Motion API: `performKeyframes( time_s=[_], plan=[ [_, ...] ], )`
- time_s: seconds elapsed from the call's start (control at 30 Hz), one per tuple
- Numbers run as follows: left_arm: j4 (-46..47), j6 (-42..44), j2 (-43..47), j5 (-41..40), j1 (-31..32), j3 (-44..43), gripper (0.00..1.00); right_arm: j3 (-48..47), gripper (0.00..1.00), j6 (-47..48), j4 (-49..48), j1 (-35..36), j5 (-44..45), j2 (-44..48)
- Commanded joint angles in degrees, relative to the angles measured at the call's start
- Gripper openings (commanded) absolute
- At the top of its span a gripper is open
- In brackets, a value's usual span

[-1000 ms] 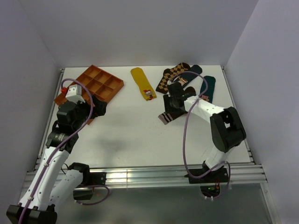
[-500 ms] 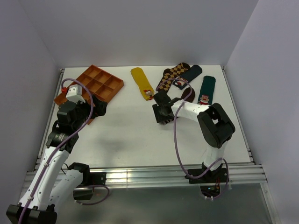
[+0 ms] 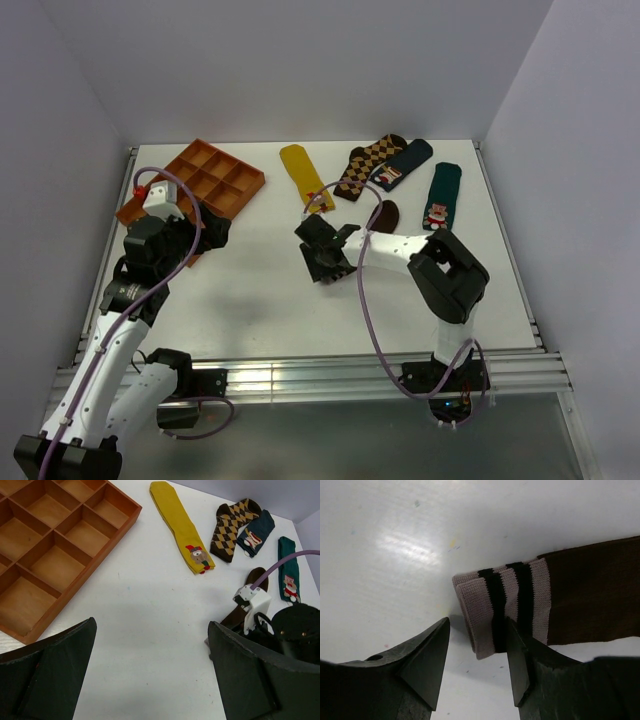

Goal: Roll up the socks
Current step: Roll the sock at the center of the board.

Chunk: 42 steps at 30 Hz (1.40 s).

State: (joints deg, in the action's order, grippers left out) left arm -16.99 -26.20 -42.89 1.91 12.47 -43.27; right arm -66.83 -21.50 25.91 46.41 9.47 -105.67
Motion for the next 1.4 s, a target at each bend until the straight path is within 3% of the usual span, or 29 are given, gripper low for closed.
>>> performKeyframes(
  time_s=[0.0,0.23,0.47,0.63,1.0,1.13,1.37],
  plan=[
    [1.79,0.36,0.00,1.60,0.27,0.11,0.99,-2.78,0.56,-1.97,4.05,3.50,0.81,0.02],
    [1.53,-0.70,-1.05,2.13,0.19,-0.15,0.99,-5.33,0.60,-2.15,5.21,7.29,2.39,5.80],
    [1.53,-1.75,-1.31,2.22,0.19,0.11,0.99,0.03,0.62,1.63,-1.91,7.29,6.33,12.67],
    [1.35,-1.67,-1.93,1.87,0.19,0.02,0.99,0.47,0.55,5.41,-3.59,7.20,7.14,10.22],
    [0.56,-1.75,-3.16,1.78,0.19,-0.24,0.99,1.52,0.53,6.47,-5.96,7.20,7.93,5.04],
    [0.38,-1.49,-3.25,1.60,0.19,-0.15,1.00,2.49,0.48,6.64,-5.61,7.20,7.14,4.77],
    [0.65,-1.58,-3.42,2.57,0.19,-0.15,0.99,4.43,0.48,6.91,-5.96,7.37,6.61,5.56]
  ],
)
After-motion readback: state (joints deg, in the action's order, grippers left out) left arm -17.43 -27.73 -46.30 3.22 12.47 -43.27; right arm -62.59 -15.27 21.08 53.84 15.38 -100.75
